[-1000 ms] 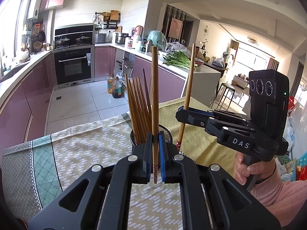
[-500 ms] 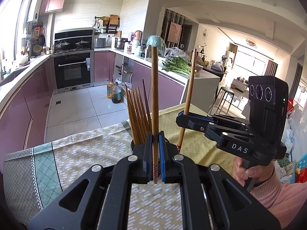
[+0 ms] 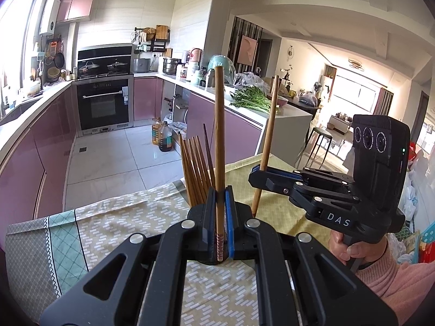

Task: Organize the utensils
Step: 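Lower the right gripper's chopstick into the mesh cup among the others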

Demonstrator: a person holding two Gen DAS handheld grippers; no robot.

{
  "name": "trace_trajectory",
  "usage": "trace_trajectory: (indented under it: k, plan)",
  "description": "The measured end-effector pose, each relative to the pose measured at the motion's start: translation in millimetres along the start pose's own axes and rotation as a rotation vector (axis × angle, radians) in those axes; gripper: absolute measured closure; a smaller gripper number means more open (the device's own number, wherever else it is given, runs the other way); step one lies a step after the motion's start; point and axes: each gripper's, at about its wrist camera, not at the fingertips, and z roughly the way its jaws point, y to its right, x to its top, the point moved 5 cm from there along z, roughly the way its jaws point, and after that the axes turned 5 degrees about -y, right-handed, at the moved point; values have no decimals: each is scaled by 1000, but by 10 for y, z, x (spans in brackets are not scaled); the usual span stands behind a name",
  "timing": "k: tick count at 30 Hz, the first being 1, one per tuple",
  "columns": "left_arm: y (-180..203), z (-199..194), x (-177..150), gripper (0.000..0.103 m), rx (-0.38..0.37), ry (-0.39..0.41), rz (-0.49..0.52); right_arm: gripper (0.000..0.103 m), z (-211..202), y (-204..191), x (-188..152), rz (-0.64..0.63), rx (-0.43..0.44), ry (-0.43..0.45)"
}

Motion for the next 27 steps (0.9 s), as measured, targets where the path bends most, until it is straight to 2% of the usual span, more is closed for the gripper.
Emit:
trace_trajectory:
  k: [27]
  plan:
    - [30,14,82,95,-6,33,-10,97,47,83,145,-19,-28,37]
